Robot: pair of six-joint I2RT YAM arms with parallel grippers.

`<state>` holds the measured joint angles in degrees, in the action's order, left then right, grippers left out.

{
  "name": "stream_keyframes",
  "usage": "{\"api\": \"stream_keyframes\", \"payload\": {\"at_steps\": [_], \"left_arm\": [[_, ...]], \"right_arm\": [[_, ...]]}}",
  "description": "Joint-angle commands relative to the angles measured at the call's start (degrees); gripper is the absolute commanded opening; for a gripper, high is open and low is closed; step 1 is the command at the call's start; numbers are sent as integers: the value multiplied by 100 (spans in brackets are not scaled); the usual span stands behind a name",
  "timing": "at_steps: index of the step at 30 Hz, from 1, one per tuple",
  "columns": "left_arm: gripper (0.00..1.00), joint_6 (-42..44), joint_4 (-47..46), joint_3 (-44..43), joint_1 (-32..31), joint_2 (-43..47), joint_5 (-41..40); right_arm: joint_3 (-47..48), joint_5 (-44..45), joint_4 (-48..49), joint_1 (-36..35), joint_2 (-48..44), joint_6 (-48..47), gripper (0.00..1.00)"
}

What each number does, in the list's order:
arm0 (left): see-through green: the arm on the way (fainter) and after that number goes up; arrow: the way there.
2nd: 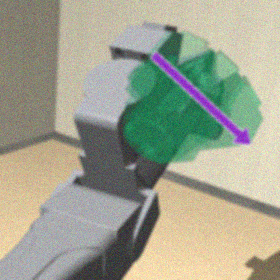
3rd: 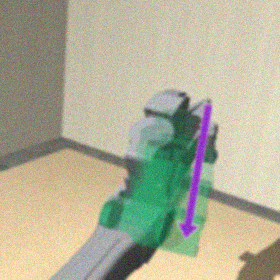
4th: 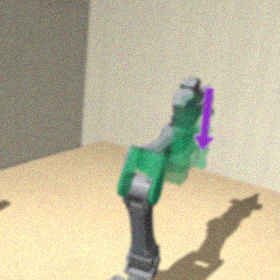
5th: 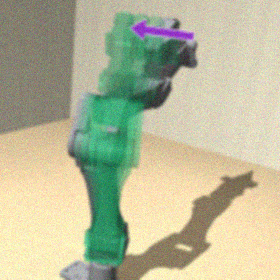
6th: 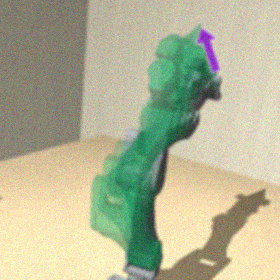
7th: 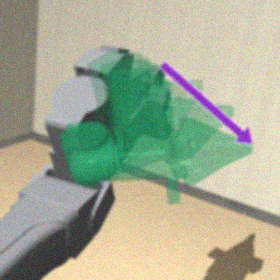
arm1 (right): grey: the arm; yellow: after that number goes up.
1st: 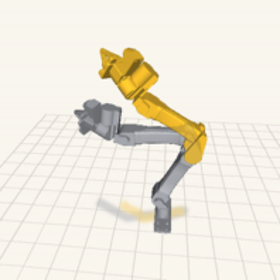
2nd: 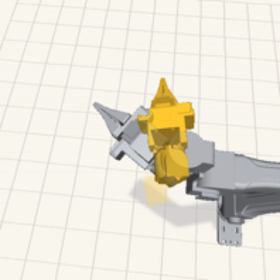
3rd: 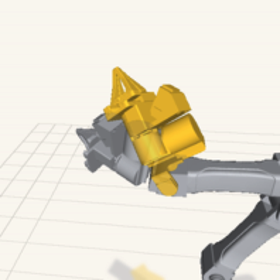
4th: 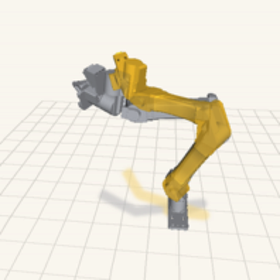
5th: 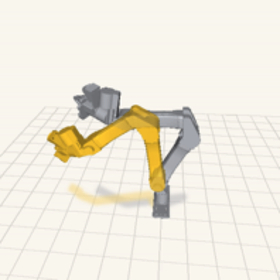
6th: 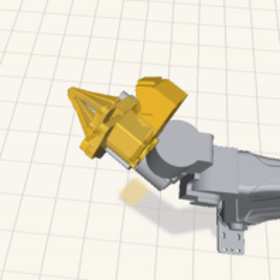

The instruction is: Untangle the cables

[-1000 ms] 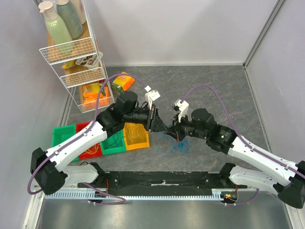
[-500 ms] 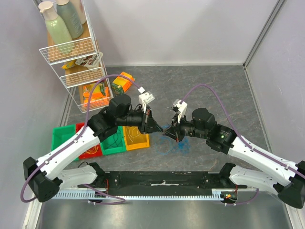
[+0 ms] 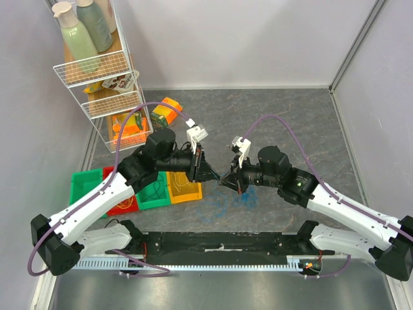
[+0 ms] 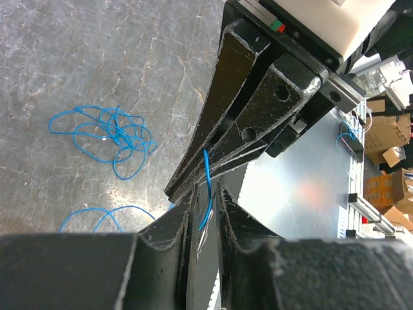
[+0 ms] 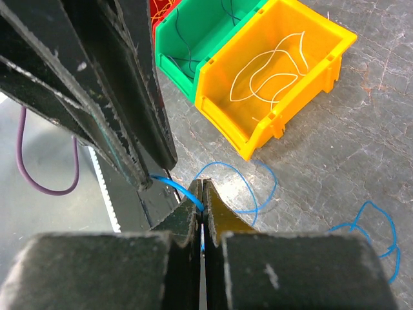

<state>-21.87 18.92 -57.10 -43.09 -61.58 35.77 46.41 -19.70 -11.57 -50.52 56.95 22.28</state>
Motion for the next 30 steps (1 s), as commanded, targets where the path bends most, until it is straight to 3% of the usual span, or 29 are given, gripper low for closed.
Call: {"api": "stream_keyframes", "payload": {"at_steps": [1, 9, 11, 12, 14, 15, 18, 21, 24, 30], "left_arm": [[23, -63, -468, 76, 20, -12, 413], [32, -116, -407, 182, 11, -170, 370], [24, -29, -275, 156, 11, -179, 230], [13, 15, -188, 129, 11, -144, 72], [2, 147, -12, 42, 20, -30, -262], [2, 200, 120, -20, 20, 49, -568], [2, 314, 462, -230, 11, 409, -1333], [2, 446, 1024, -643, 20, 734, -2194], [2, 665, 1709, -1441, 20, 736, -3170], [2, 1316, 2555, -3418, 90, 113, -4558]], "right_arm": [[96, -78, 199, -37, 9, -40, 0], [122, -87, 279, -37, -26, 13, 0], [140, -51, 296, -37, -78, 30, 0], [149, -42, 287, -37, -79, 13, 0], [157, 45, 235, -37, -87, 4, 0], [175, 202, 156, -37, -87, -5, 4], [245, 1088, -291, -37, -52, -31, 42], [202, 2161, -547, -37, -131, 21, 66], [131, 2462, -565, -37, -298, 13, 79], [122, 2577, -522, -37, -264, -110, 82]]}}
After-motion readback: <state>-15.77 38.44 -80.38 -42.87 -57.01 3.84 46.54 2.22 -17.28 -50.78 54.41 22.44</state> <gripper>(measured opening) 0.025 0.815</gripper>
